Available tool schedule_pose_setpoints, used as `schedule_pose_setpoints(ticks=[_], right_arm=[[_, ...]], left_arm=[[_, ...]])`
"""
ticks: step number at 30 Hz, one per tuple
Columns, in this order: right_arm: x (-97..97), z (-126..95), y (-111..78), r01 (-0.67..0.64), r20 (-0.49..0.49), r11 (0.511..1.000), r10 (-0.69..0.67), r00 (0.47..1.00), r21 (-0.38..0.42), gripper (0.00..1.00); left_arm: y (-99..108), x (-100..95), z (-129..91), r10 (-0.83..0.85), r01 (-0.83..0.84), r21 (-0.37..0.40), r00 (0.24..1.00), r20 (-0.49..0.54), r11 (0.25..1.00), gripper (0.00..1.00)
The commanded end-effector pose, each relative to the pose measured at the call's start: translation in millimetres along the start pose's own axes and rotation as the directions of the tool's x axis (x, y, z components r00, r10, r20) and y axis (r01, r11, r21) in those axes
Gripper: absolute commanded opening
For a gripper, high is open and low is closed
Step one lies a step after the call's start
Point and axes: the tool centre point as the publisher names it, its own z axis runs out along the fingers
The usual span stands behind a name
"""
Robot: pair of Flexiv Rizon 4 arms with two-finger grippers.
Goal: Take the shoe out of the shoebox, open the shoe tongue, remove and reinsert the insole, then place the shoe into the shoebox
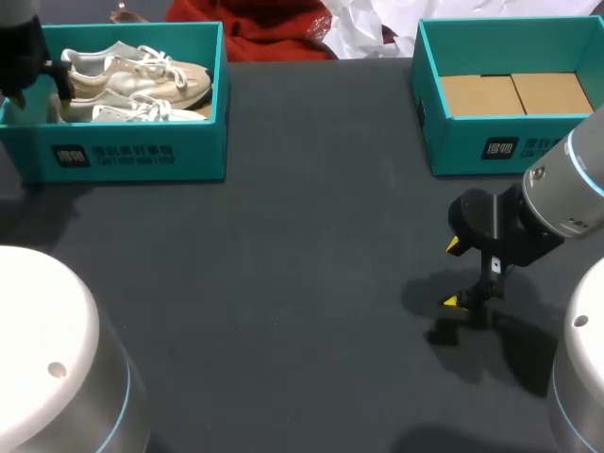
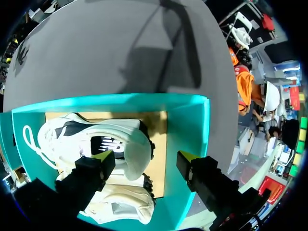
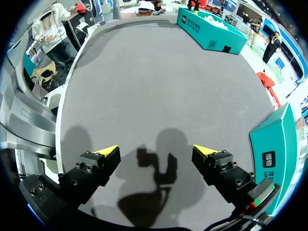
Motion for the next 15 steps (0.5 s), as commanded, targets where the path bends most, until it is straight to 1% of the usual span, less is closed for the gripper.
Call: schedule_pose_setpoints(ticks=[1, 9, 15], right_arm=[[2.0, -1, -1.0, 0.0, 0.003, 1.0, 0.0, 1.0, 0.0, 1.0], [2.0, -1, -1.0, 0.0, 0.003, 1.0, 0.0, 1.0, 0.0, 1.0], [2.0, -1, -1.0, 0.0, 0.003, 1.0, 0.0, 1.0, 0.0, 1.0]], left_arm=[[5, -0.9, 9, -0.003, 0.003, 0.011, 1.0, -0.003, 1.0, 0.84], [4, -1.9, 20, -0.002, 0.002, 0.026, 1.0, -0.006, 1.0, 0.82], [4, -3.2, 29, -0.007, 0.007, 0.038, 1.0, -0.009, 0.999, 0.84]])
